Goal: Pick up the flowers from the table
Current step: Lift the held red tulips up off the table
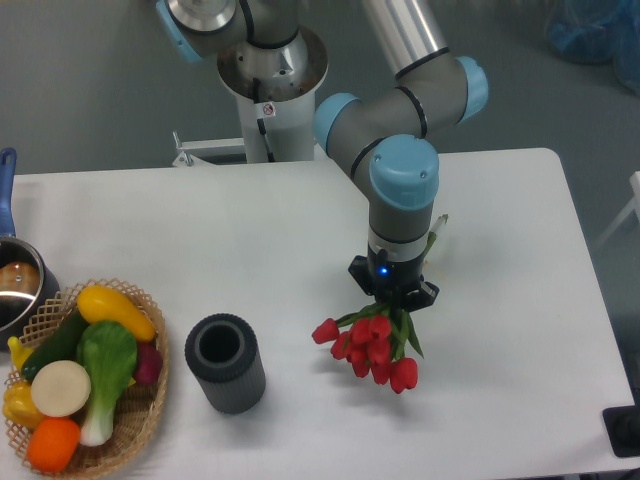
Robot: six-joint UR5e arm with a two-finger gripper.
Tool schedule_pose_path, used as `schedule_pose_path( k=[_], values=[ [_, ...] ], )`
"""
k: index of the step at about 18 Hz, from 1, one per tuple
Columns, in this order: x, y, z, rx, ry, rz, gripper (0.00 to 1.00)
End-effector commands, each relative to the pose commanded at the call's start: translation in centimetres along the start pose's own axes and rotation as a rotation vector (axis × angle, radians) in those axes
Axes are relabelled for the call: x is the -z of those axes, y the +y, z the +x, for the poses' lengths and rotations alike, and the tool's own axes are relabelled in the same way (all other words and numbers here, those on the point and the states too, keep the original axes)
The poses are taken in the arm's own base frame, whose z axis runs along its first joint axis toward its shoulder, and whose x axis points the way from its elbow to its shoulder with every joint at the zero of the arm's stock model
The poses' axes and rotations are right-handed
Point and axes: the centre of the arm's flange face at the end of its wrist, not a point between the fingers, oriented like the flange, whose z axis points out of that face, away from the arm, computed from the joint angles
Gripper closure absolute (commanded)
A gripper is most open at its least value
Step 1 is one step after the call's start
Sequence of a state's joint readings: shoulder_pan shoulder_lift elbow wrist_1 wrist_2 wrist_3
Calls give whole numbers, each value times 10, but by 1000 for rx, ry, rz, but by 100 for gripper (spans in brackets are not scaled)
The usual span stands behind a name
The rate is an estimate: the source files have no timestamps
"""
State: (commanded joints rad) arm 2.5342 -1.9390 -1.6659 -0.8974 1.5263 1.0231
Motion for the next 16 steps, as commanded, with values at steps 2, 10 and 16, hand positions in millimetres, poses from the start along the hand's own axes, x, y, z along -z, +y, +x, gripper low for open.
schedule_pose_path(
  k=[2, 10, 16],
  values=[
    [13, -1, -2, -10, -12, 4, 100],
    [64, -5, -40, -76, 62, -67, 100],
    [72, -1, -44, -71, 59, -66, 100]
  ],
)
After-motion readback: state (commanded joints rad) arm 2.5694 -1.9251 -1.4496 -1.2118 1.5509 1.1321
